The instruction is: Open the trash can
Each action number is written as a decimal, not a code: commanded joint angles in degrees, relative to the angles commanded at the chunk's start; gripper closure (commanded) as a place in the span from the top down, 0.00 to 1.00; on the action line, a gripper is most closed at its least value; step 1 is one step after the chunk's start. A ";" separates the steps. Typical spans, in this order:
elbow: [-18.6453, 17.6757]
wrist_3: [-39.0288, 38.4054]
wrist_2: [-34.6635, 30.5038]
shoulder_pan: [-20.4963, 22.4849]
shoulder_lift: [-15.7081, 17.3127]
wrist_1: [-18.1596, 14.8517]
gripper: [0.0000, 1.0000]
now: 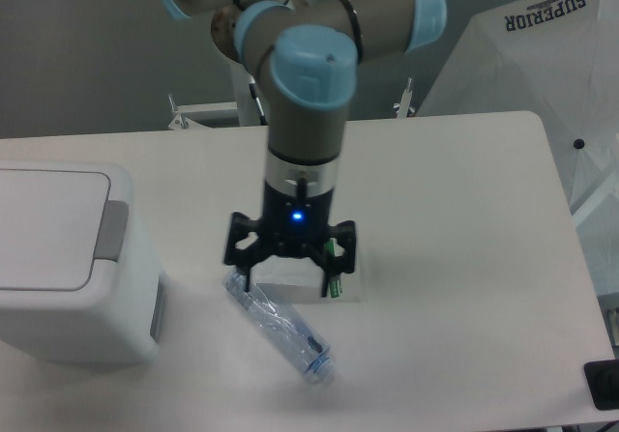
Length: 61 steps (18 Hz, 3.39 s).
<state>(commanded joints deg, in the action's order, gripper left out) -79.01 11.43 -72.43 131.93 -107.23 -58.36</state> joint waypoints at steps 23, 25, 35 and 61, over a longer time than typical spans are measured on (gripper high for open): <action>-9.93 -2.20 5.55 -4.84 7.74 0.09 1.00; -10.02 -2.20 5.46 -4.84 7.56 0.09 1.00; -10.37 -2.20 5.19 -4.84 7.12 0.18 1.00; -7.12 28.63 4.31 12.82 5.10 1.14 1.00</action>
<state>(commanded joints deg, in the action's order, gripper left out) -86.13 40.06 -68.12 144.74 -102.12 -57.22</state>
